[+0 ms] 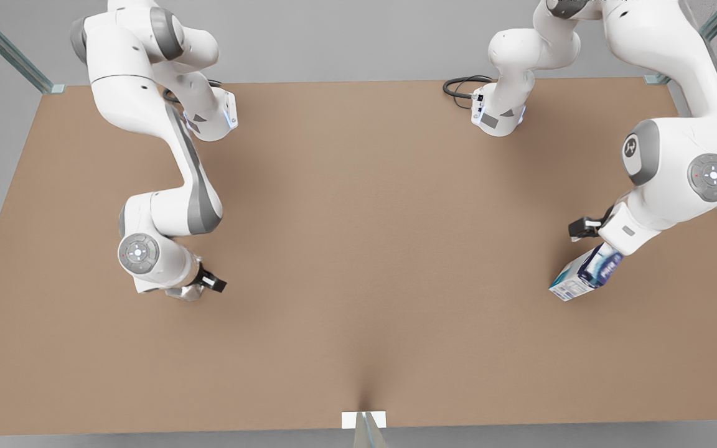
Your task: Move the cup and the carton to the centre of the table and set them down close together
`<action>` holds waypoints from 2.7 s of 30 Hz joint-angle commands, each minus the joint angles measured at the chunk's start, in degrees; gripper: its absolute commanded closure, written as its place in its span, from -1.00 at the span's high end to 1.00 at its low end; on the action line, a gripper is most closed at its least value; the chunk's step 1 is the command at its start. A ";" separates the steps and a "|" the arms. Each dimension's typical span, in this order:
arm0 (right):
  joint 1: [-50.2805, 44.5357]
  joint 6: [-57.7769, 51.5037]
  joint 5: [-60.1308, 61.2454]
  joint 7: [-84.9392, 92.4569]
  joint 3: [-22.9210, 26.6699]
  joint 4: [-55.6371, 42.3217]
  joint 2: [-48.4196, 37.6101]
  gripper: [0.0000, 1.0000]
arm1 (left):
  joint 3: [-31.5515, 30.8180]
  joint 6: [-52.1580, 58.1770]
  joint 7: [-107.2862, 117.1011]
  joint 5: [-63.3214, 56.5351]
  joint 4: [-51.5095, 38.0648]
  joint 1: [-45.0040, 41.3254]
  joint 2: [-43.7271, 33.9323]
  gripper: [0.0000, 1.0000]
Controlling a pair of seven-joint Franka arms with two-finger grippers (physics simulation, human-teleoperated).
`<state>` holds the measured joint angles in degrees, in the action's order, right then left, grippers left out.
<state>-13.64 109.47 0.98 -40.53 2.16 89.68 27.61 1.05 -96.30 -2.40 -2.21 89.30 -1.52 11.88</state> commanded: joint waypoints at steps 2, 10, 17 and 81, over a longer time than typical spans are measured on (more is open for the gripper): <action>0.02 3.73 0.08 0.10 0.31 1.73 0.87 1.00 | -0.08 -0.38 -0.06 -0.42 -0.18 0.03 1.74 1.00; 5.02 7.51 -0.27 10.29 0.39 2.87 2.19 1.00 | -0.08 -3.02 -3.14 -0.34 -0.44 0.03 2.88 1.00; 5.64 12.87 -0.19 9.94 0.48 9.46 1.75 1.00 | -0.08 -2.40 -3.05 -0.34 -0.53 0.03 2.88 1.00; -17.12 8.39 1.57 -13.00 -0.05 -16.11 20.20 -0.57 | 5.72 -5.22 -17.46 1.16 -6.23 0.55 12.99 1.00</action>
<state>-30.97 118.13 2.87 -53.35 2.11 73.42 47.76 6.72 -101.60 -20.32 -1.34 82.76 -0.89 25.28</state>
